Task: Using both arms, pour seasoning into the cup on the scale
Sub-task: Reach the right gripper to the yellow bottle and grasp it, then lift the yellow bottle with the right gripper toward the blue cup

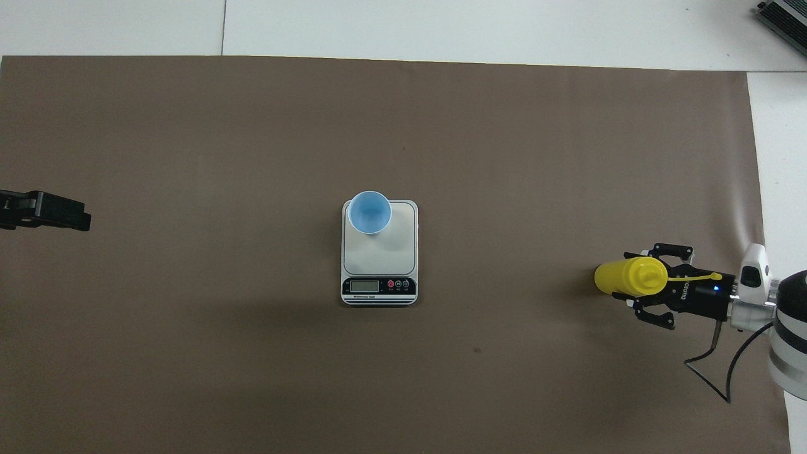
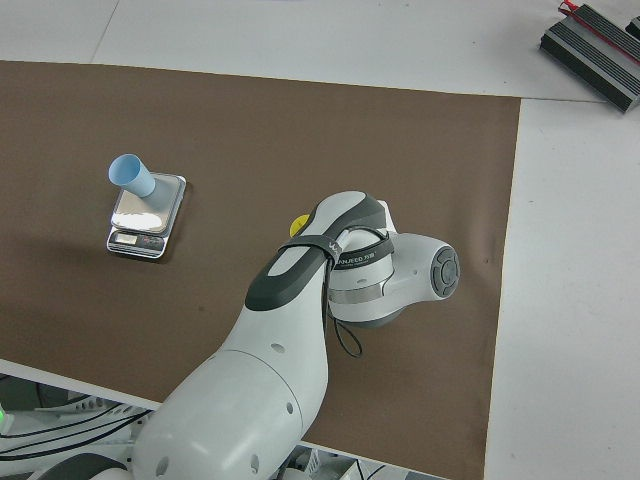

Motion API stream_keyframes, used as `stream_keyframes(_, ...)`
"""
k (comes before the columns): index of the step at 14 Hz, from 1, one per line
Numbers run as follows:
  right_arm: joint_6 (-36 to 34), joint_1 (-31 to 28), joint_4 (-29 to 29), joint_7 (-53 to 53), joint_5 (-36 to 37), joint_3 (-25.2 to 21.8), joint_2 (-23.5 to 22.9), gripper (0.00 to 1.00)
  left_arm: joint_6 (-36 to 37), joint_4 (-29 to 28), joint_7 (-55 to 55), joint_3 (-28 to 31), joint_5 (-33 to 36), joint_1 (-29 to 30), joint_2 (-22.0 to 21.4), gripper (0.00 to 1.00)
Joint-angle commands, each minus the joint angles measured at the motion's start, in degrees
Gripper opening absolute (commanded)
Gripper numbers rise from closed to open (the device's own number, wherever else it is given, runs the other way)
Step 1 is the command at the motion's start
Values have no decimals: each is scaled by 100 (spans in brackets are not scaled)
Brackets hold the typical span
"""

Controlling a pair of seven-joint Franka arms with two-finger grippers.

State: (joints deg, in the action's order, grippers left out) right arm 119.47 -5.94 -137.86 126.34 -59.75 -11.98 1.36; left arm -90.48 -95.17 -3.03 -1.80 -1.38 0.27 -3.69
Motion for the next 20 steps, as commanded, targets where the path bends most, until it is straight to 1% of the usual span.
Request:
stream_keyframes(1,-2,58,355,75,-90,20,-57,12,66,-45,-84,-5,-11,44,-79,100)
stream_keyframes(4,6,84,514,66,-29,29,-92,11,66,-45,-84,-13,-11,44,-88,100)
stream_keyframes(6,6,215,829,-56,243,29,-162,9,66,-45,-84,-13,-11,44,-88,100)
stream_keyframes(9,6,365,1426,-871,1076,29,-312,7,66,-45,-84,-5,-11,44,-88,100)
stream_keyframes(12,15,733,1945,-1794,1894,38,-417,5,66,-45,-84,-13,-11,44,-79,100)
stream_keyframes(13,32,926,2103,-2180,2245,38,-426,4,66,-45,-84,-13,-11,44,-88,100)
stream_keyframes(15,339,1339,2368,-3014,2930,38,-557,2,66,-45,-84,-13,-11,44,-79,100)
stream_keyframes(17,454,1900,2579,-3901,3668,38,-663,1,66,-45,-84,-5,-11,44,-88,100)
stream_keyframes(19,848,2559,2632,-5288,4800,38,-760,0,66,-45,-84,-13,-11,44,-79,100)
stream_keyframes(20,963,2893,2659,-5948,5232,46,-917,0,66,-45,-84,-5,-11,44,-79,100)
